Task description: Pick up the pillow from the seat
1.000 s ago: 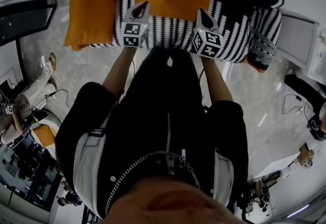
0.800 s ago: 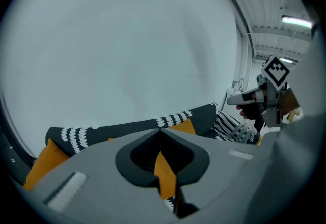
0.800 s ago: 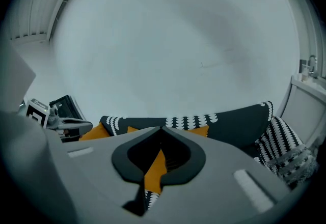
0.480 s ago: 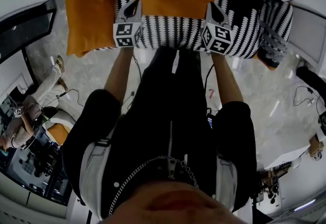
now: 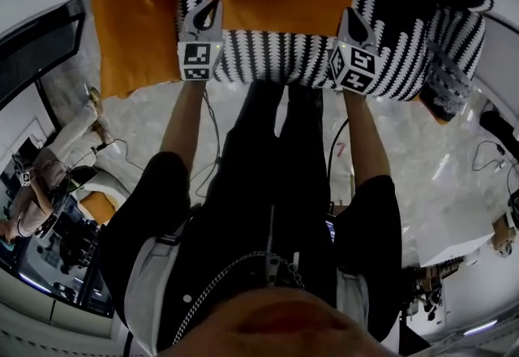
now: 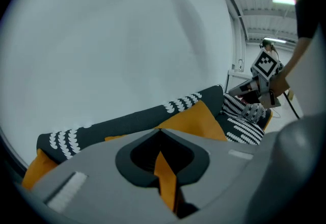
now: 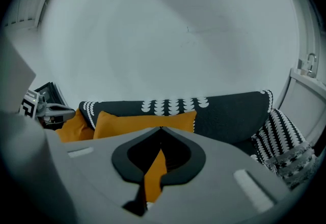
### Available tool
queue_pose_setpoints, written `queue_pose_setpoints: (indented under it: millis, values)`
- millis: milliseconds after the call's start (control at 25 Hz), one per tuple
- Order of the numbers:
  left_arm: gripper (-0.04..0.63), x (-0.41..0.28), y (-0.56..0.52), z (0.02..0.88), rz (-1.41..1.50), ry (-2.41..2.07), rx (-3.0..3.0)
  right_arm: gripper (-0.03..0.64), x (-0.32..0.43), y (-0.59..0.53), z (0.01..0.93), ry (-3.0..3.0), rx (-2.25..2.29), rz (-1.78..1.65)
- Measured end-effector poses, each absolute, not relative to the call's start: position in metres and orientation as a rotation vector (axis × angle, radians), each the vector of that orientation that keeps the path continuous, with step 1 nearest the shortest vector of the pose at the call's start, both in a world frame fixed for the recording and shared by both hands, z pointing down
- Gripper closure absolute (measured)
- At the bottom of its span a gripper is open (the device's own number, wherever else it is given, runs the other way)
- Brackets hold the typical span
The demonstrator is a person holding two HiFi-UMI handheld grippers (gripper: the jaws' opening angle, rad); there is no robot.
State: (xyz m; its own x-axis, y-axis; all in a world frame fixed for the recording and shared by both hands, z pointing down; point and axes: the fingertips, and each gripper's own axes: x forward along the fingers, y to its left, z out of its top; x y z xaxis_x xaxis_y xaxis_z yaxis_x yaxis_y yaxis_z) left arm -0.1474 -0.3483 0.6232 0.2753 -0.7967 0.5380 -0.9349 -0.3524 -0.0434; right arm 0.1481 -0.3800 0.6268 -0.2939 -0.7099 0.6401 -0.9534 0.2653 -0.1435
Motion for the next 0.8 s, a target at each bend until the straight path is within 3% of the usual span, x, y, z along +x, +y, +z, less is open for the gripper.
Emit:
queue_pose_setpoints:
  millis: [560, 800]
  values:
    - [0.584, -0.177, -0.365, 0.697, 0.647, -1.605, 2.14, 0.61, 0.176, -0.404, 0.701, -2.054, 1.453, 0.641]
    - [0.495, -0.187, -0.364, 0.717, 0.643, -1.57, 2.159, 0.487, 0.183, -0.41, 0.725, -2.057, 1.478, 0.635]
